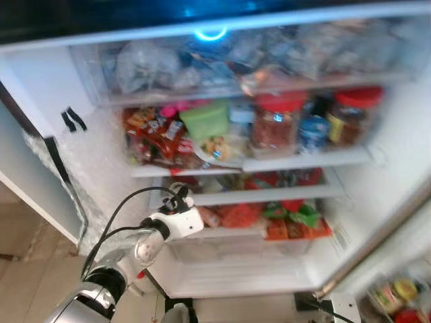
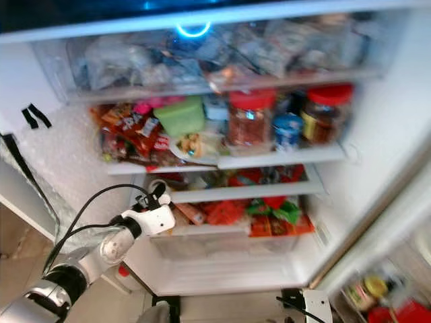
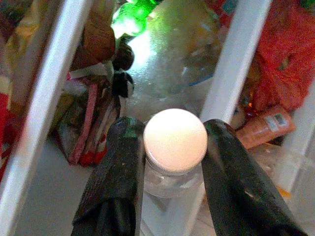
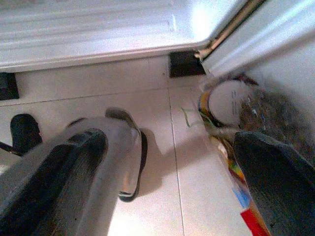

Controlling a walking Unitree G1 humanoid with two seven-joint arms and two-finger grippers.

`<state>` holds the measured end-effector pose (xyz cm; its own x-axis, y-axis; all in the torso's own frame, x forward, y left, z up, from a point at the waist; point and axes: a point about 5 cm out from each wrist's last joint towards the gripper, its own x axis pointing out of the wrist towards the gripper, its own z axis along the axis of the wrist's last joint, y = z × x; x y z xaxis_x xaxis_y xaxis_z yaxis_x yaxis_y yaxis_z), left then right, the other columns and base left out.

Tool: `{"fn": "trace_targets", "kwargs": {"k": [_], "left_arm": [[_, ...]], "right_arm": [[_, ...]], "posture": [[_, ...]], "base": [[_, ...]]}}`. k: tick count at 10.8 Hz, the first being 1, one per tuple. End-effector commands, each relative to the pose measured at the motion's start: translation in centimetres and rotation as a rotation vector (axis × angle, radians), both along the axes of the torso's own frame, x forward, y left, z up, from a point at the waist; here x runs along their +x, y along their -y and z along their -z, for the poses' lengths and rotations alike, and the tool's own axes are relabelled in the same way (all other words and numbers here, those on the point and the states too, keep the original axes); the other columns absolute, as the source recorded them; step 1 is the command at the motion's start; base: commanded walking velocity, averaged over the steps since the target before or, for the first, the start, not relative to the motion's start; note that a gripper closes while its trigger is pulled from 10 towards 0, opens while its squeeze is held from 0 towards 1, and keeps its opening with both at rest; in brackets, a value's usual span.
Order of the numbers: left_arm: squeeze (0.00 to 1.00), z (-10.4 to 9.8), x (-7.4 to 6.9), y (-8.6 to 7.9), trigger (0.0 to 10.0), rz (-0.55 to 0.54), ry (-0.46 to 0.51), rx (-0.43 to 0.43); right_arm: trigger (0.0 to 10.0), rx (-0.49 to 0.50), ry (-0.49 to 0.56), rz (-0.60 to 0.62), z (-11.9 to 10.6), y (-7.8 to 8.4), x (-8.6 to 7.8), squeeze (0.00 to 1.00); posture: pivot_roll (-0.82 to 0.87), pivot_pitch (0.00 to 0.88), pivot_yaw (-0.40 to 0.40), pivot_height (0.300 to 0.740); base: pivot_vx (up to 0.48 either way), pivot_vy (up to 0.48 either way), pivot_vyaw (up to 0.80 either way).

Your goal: Restocking fridge

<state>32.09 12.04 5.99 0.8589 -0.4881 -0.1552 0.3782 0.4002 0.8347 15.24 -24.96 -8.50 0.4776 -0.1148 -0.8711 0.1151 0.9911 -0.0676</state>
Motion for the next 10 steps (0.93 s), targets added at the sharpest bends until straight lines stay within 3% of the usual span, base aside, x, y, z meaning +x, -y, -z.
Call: {"fn": "trace_targets", "kwargs": {"k": [1,4,10], "left_arm": [[0.00,0.11,-0.07,0.01,10.0,0.028,-0.016,0.012],[0.00,0.54,-0.50,0.31,10.0,0.060,-0.043,0.004],[0.00,0.38,-0.45,0.75,10.0,0.080,-0.052,-0.023]], "right_arm": [[10.0,0.012,-0.009,-0.001,0.15,-0.27,-0.18,0.00],[10.0,0.014,-0.009,0.000,0.14,-0.30,-0.14,0.00],[10.0,0.014,-0.010,-0.002,0.11,-0.24,-0.10,0.00]], "posture": [[-0.08,0.034,0.089,0.660],[-0.08,0.033,0.090,0.660],[-0.09,0.030,0.089,0.660]], "base": [[0.000,0.000,0.00],[0.000,0.000,0.00],[0.321,0.000,0.00]]}}
